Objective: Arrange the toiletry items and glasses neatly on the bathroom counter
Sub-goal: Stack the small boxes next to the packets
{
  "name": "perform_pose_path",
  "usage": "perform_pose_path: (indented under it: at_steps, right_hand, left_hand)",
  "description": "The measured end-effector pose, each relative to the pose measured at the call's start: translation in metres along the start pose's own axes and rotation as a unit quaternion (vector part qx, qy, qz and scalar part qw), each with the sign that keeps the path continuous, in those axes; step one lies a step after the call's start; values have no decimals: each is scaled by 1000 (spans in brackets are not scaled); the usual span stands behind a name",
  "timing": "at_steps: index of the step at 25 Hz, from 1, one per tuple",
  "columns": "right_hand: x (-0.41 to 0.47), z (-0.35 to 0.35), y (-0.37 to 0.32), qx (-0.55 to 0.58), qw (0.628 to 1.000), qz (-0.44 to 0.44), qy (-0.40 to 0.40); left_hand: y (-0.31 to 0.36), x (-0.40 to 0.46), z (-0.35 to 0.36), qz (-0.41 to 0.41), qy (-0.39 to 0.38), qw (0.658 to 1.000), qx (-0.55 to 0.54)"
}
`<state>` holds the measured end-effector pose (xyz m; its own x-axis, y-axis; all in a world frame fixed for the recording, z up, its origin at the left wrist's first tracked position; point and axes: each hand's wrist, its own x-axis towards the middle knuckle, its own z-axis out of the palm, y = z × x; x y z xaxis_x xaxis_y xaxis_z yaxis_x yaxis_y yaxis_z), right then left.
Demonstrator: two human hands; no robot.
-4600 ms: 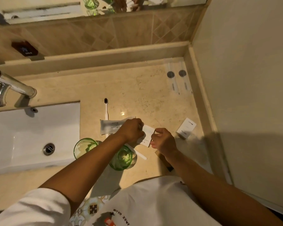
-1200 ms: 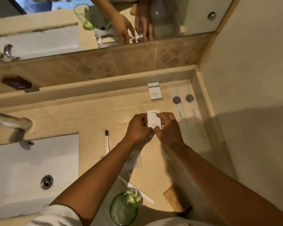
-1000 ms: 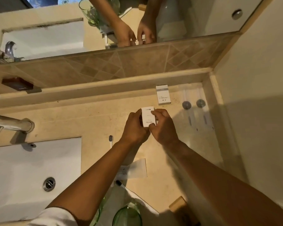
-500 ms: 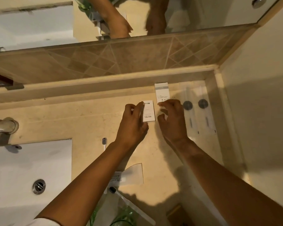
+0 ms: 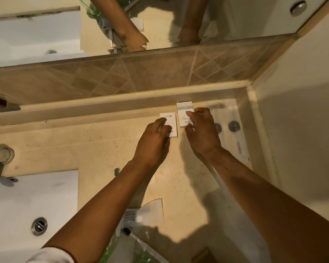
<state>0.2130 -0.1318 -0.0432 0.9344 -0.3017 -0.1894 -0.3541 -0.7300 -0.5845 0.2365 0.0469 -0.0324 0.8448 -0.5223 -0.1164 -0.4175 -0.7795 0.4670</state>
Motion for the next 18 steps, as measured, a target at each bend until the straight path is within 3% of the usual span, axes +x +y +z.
perform_pose_path:
  at_steps: [18]
  right_hand:
    - [8, 14, 18, 33, 999, -12, 20]
  left_hand:
    - [0, 29, 0, -21, 6, 999, -33]
